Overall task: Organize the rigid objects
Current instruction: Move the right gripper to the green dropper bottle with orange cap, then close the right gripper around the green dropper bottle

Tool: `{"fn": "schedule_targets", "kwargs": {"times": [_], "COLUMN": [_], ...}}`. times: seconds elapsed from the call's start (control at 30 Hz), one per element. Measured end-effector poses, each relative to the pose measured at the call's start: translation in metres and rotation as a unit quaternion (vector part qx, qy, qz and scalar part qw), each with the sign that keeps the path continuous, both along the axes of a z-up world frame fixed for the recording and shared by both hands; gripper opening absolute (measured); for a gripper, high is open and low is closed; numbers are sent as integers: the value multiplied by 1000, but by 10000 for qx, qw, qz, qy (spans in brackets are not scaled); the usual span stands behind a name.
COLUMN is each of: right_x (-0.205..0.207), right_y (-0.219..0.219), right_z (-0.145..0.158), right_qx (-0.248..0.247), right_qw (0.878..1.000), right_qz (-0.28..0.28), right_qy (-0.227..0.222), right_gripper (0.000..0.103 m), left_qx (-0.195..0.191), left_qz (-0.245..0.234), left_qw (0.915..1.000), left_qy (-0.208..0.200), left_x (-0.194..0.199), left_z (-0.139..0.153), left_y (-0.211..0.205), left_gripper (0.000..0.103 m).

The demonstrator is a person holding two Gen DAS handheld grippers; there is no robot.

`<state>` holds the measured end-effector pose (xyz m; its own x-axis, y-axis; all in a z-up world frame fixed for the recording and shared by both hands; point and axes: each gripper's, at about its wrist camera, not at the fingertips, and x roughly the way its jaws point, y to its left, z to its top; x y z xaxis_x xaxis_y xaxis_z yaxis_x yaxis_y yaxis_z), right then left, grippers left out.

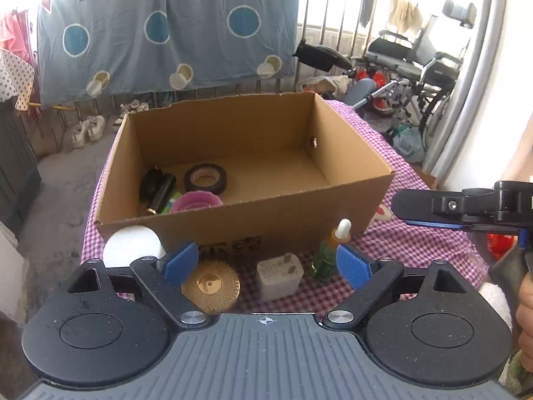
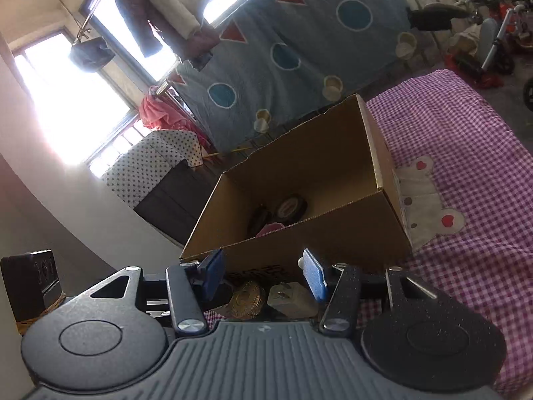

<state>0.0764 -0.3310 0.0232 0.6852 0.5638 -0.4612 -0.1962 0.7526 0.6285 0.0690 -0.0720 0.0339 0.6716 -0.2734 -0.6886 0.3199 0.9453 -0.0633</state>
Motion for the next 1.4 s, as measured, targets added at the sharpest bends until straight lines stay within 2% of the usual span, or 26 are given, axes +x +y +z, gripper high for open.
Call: {"fn": "schedule_targets", "kwargs": {"times": [0.17,0.4,0.5,0.6,0.77,0.93,1.0,1.07,1.23,1.4], "right_x": [-13,-27,-23,-15,2,17,22,24,25,26], "right_y": [2,8,14,20,28,33,32,28,11,1], "right_z": [-10,-7,-6,-7,-13,-23,-29,-32,-37,-41], "right_qx": [-177,-597,-776,-923,-1094,-1208,-1197,-1145,-880,-694], "right_qw": [9998,9982,9969,9954,9936,9921,9922,9928,9956,9967], "right_qz": [-21,-25,51,129,212,322,347,327,262,235], "right_qy": [102,-79,-154,-201,-157,-42,35,93,208,342], "right_gripper": [55,55,54,54,47,41,31,26,25,25], "left_qx": [234,749,823,893,976,869,854,842,875,1177], "left_qz": [-192,-685,-858,-992,-1064,-1093,-1111,-1137,-1243,-1293], "left_qw": [9995,9915,9874,9841,9830,9849,9852,9855,9846,9822], "left_qy": [-88,-814,-1045,-1173,-1134,-1027,-985,-941,-863,-689], "left_x": [-18,-38,-41,-38,-31,-23,-21,-19,-14,-4], "left_z": [-20,-31,-35,-40,-51,-57,-59,-61,-65,-74], "left_y": [-18,-47,-54,-59,-66,-66,-67,-69,-75,-87], "left_gripper": [91,90,88,80,64,57,56,55,54,52]}}
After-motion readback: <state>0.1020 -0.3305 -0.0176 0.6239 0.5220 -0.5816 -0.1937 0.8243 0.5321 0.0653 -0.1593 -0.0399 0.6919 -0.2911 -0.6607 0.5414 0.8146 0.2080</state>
